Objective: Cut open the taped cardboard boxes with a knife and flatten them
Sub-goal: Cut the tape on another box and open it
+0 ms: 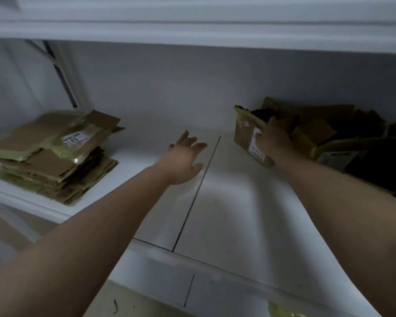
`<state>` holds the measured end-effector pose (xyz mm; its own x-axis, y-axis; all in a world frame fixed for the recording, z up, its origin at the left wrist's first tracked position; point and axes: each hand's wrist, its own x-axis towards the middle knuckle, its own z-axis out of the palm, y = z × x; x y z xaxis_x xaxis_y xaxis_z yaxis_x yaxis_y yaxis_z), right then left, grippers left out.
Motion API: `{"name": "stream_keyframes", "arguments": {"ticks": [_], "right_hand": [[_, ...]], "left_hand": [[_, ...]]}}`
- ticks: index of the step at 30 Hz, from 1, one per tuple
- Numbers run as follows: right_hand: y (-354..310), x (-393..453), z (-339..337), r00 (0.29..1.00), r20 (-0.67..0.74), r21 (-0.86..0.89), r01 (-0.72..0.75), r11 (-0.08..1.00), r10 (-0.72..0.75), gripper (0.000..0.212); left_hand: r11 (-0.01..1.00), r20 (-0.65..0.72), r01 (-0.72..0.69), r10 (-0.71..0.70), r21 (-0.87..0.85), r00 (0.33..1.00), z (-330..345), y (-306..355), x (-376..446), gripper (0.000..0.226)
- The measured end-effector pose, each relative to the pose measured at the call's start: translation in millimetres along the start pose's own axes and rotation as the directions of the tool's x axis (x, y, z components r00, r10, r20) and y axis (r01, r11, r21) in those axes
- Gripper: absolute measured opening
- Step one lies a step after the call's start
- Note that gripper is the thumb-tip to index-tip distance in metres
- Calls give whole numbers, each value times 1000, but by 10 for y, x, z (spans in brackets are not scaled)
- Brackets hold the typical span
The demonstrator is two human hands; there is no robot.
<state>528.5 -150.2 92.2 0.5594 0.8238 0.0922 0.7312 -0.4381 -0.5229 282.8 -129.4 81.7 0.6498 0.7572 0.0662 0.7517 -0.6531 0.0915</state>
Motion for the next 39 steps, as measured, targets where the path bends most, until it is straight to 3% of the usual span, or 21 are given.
{"name": "stream_keyframes", "arguments": {"ticks": [3, 8, 13, 14, 18, 20, 23, 26, 29, 32, 35, 37, 39], "right_hand": [[45, 28, 37, 996, -90, -70, -12, 997, 6, 43], [1, -162, 99, 975, -221, -101, -16, 995, -7, 34], [-76, -374, 113, 938, -263, -95, 208, 973, -226, 12], [-105, -425, 133, 931, -250, -77, 255, 964, -267, 17], [-287, -621, 235, 926, -146, 169, 370, 913, -349, 25], [-402, -730, 300, 918, -128, 298, 397, 868, -376, 22], [-588, -931, 342, 917, -84, 524, 374, 765, -390, 25], [-707, -1057, 335, 936, -72, 631, 310, 711, -345, 40], [-756, -1090, 375, 958, -120, 511, 285, 811, -261, 36], [-737, -1151, 459, 977, -4, 402, 195, 895, -212, 54], [-693, -1183, 495, 993, -2, 281, 118, 952, -122, 40], [-668, -1197, 444, 994, -103, 281, 54, 958, -26, 31], [-640, -1223, 372, 974, -210, 384, 7, 923, 80, 41]], "left_hand": [[999, 4, 30, -30, 18, 1000, -17, -22, -86, 61], [999, 6, 50, -50, -2, 999, 8, -92, -186, 62], [999, -68, 48, -49, -21, 996, -82, -201, -227, 69], [997, -104, 58, -62, -48, 993, -104, -241, -240, 73], [976, -305, 81, -141, -203, 942, -181, -464, -382, 101], [958, -321, 128, -209, -255, 924, -213, -597, -481, 110], [966, -278, 99, -167, -240, 946, -222, -802, -641, 86], [977, -198, -60, 19, -203, 980, -224, -908, -804, 54], [969, -129, -163, 141, -183, 982, -194, -947, -910, 49], [964, -20, -260, 260, -55, 965, -152, -964, -955, 50], [941, 61, -324, 320, 97, 946, -229, -937, -961, 43], [941, 18, -335, 335, 54, 942, -302, -924, -949, 36], [945, -136, -299, 282, -130, 950, -346, -919, -944, 27]]}}
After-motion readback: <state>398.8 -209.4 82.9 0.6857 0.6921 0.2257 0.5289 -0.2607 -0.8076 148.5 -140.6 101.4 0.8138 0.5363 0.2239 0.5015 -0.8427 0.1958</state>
